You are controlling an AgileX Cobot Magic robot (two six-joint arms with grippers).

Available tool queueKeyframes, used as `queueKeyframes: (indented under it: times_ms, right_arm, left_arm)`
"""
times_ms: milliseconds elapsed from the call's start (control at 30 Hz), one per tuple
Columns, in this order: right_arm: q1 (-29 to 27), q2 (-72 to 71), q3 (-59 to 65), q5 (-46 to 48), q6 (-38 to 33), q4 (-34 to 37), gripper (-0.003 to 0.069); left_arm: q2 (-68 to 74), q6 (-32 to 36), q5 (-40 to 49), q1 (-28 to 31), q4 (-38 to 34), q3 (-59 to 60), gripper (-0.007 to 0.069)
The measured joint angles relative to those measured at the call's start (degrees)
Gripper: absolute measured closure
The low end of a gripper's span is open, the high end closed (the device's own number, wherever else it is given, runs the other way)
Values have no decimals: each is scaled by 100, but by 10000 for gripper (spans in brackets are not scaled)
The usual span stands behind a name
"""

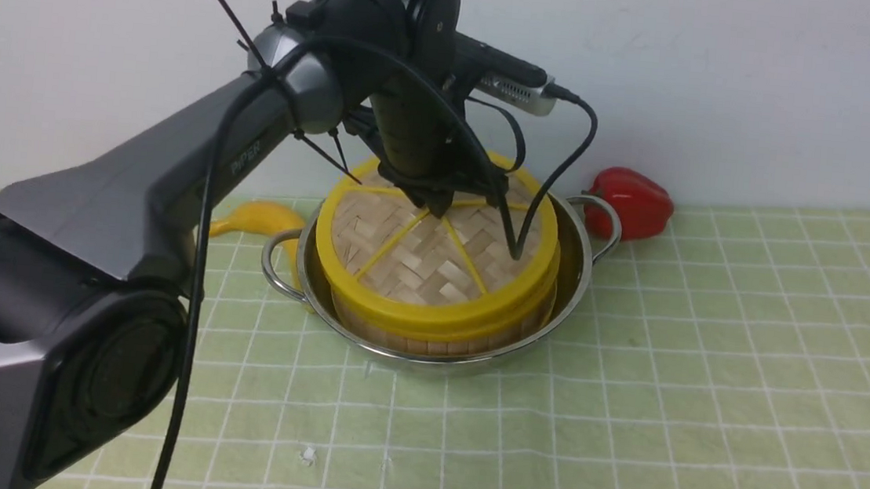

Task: Place the steamer in the pot on the green tablecloth, and put the lid on the steamer.
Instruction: 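Place the yellow bamboo steamer lid onto the steamer in the pot with the left gripper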

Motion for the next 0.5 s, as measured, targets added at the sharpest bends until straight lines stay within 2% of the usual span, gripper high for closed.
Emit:
queueKeyframes:
  times_ms: [500]
  right_arm:
    - [0, 0, 0, 0, 0, 0, 179]
  left_arm:
    - [82, 0, -9, -11, -17, -63, 509]
